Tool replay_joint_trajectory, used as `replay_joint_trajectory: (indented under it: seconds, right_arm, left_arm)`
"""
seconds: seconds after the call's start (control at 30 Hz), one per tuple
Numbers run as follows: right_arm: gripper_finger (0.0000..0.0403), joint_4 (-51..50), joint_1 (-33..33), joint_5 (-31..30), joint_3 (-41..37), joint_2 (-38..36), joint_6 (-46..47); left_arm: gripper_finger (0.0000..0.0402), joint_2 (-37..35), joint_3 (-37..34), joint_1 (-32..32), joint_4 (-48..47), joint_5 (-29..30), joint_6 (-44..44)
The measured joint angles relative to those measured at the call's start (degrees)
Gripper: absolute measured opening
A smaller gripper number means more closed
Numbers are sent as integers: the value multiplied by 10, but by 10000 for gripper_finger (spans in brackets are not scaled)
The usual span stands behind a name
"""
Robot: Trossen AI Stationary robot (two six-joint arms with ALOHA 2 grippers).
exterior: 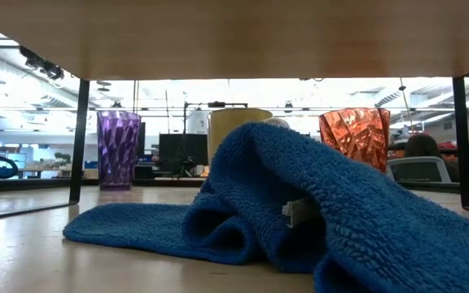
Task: Stack small to large cups/mugs on shelf
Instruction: Put the purple cup on the shelf
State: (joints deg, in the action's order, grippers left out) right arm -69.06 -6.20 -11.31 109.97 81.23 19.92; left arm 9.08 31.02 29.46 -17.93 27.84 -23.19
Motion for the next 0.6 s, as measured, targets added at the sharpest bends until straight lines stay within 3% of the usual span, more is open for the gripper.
replay_joint_trajectory:
  seconds: [0.17,0.37,0.6]
  right_arm:
    - [95,40,0,0,-52,-65,-21]
    - [94,167,0,8,-253,-193,-6]
    - [95,300,0,28,-439,-339,33]
  left_arm:
    - [40,69,54,0,-122,32,-52]
    - [45,150,119,5,-218,45,-100]
    - [37,219,214,60,-332,24,-127]
